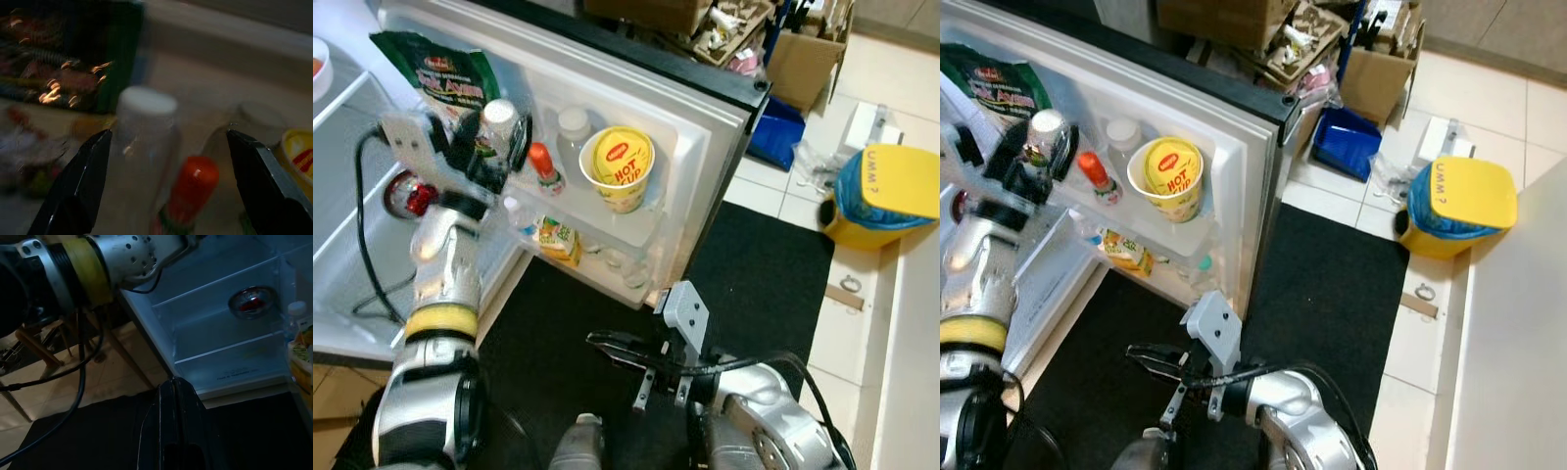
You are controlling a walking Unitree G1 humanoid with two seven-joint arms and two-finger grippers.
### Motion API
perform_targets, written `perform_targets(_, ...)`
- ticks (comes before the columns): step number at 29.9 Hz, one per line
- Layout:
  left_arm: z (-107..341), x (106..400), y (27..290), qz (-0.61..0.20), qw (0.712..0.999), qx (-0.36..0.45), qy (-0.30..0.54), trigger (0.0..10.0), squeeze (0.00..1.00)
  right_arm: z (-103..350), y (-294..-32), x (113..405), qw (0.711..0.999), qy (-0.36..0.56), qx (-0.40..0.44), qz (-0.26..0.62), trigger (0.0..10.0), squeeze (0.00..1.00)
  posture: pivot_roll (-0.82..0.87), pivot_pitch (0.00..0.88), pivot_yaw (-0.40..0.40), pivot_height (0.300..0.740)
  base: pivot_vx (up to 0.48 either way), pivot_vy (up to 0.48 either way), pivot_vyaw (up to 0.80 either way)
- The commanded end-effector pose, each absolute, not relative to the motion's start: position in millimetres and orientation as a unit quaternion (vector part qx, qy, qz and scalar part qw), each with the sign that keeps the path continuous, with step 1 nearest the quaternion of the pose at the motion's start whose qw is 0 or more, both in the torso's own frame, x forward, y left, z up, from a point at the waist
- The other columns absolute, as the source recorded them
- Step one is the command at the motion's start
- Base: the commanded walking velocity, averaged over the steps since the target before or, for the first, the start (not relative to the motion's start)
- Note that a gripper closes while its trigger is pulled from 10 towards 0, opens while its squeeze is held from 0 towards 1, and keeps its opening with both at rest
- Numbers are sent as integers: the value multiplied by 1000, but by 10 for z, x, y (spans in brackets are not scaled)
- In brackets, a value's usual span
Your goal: Restocking fridge
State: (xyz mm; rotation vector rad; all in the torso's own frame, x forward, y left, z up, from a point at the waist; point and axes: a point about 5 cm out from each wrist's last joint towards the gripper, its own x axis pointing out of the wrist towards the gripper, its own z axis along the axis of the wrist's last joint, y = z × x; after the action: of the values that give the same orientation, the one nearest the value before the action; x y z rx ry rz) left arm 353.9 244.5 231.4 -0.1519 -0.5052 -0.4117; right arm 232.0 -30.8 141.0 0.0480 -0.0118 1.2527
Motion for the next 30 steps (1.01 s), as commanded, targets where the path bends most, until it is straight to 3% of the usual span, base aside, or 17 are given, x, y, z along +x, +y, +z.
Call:
perform_targets(1,2262,3477,2561,-200,948,-74,-238,10000,0,1346,-314,2299,807,2,31,589,10000,0,-127,280,36,740,0,0,0)
perform_targets(5,1610,3201,3033,-130,971,-142,-143,10000,0,1250,-401,2383,816,12,23,578,10000,0,-107,254,31,740,0,0,0)
perform_targets(8,1273,3015,3184,-87,978,-168,-90,10000,0,1208,-442,2416,820,16,18,571,10000,0,-101,242,29,740,0,0,0)
perform_targets(10,1273,3015,3184,-87,978,-168,-90,10000,0,1208,-442,2416,820,16,18,571,10000,0,-101,242,29,740,0,0,0)
perform_targets(12,868,2769,3281,-34,980,-196,-24,10000,0,1189,-475,2450,825,18,17,565,10000,0,-102,234,28,740,0,0,0)
perform_targets(17,562,2562,3304,6,976,-217,28,10000,0,1183,-502,2479,829,17,16,558,10000,0,-102,230,26,740,0,0,0)
perform_targets(19,184,2283,3271,60,963,-243,98,10000,0,1123,-579,2531,841,21,12,541,10000,0,-102,223,24,740,0,0,0)
perform_targets(25,-93,2073,3178,91,950,-248,166,10000,0,975,-718,2610,866,39,14,498,10000,0,-105,213,20,740,0,0,0)
perform_targets(26,-265,1929,3097,110,939,-245,214,10000,0,745,-883,2645,888,76,10,454,10000,0,-106,204,18,740,0,0,0)
perform_targets(30,-492,1700,2966,132,920,-242,280,10000,0,320,-1209,2583,911,156,8,381,10000,0,-110,196,17,740,0,0,0)
